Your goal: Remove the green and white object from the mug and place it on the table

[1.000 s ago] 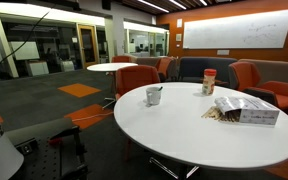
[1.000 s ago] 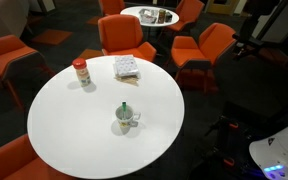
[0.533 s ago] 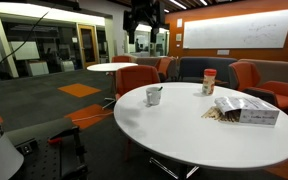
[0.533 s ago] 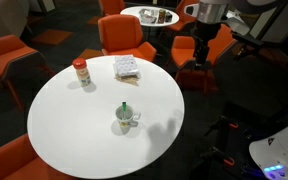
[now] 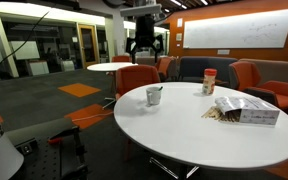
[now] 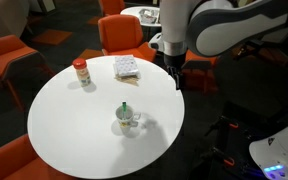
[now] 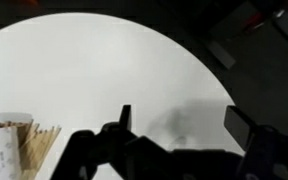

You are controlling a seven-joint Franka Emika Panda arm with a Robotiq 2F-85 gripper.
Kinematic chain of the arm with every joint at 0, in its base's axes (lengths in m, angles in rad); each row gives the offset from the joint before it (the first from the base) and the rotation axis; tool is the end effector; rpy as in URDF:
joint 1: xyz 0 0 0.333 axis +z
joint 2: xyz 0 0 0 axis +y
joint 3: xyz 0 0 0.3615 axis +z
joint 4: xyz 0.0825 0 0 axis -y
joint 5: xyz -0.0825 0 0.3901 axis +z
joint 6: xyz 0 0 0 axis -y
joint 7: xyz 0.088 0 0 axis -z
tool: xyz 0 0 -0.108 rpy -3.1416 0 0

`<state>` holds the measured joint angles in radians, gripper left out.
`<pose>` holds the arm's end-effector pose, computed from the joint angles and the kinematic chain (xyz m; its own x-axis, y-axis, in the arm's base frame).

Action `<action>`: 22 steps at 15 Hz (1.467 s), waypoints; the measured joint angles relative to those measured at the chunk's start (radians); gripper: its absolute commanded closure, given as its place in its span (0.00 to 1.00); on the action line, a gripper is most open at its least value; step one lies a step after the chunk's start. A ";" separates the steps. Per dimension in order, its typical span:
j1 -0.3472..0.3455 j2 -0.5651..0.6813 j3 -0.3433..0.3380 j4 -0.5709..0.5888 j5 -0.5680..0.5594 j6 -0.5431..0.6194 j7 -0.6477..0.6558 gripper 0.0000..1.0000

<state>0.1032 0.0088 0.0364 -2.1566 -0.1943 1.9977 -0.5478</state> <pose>0.5210 0.0611 0.4234 0.6934 0.6825 -0.2311 0.7085 -0.7043 0.0460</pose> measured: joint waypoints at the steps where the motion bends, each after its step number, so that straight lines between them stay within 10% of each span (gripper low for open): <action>1: 0.002 0.027 0.015 0.010 -0.025 0.003 -0.022 0.00; 10: 0.013 0.022 0.089 0.011 -0.154 0.003 -0.367 0.00; 22: 0.021 0.037 0.097 -0.003 -0.181 0.066 -0.399 0.00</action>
<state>0.1244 0.0460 0.1330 -2.1597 -0.3752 2.0633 -0.9465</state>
